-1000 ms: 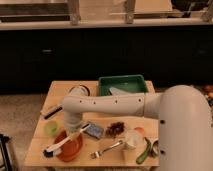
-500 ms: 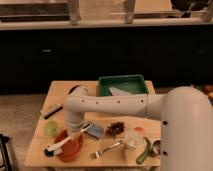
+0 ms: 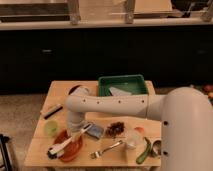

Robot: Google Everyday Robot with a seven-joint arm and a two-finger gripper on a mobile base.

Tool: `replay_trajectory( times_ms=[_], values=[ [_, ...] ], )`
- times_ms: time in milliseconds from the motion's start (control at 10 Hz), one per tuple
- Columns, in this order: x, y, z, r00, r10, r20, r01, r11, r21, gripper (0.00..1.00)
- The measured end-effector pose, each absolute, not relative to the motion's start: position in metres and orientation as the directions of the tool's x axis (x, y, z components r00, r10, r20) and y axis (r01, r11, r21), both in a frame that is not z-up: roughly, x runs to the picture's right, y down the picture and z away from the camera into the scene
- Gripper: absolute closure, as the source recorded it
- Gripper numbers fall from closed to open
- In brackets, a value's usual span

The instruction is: Place brush in red bowl

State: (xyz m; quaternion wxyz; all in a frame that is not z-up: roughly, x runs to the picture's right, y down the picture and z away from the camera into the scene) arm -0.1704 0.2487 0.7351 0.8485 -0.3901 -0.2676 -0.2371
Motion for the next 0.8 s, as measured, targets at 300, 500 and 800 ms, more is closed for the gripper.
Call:
replay_trajectory(
  times_ms=[300, 500, 800],
  values=[
    [-0.1700, 0.2481, 0.7350, 0.743, -0.190, 0.642, 0.611, 0.584, -0.534, 0.21],
    [-0.1699, 0.2466, 0.7333, 0.741, -0.191, 0.644, 0.610, 0.593, -0.526, 0.21],
    [-0.1664, 0.2391, 0.7265, 0.742, -0.195, 0.642, 0.600, 0.619, -0.506, 0.21]
  ],
)
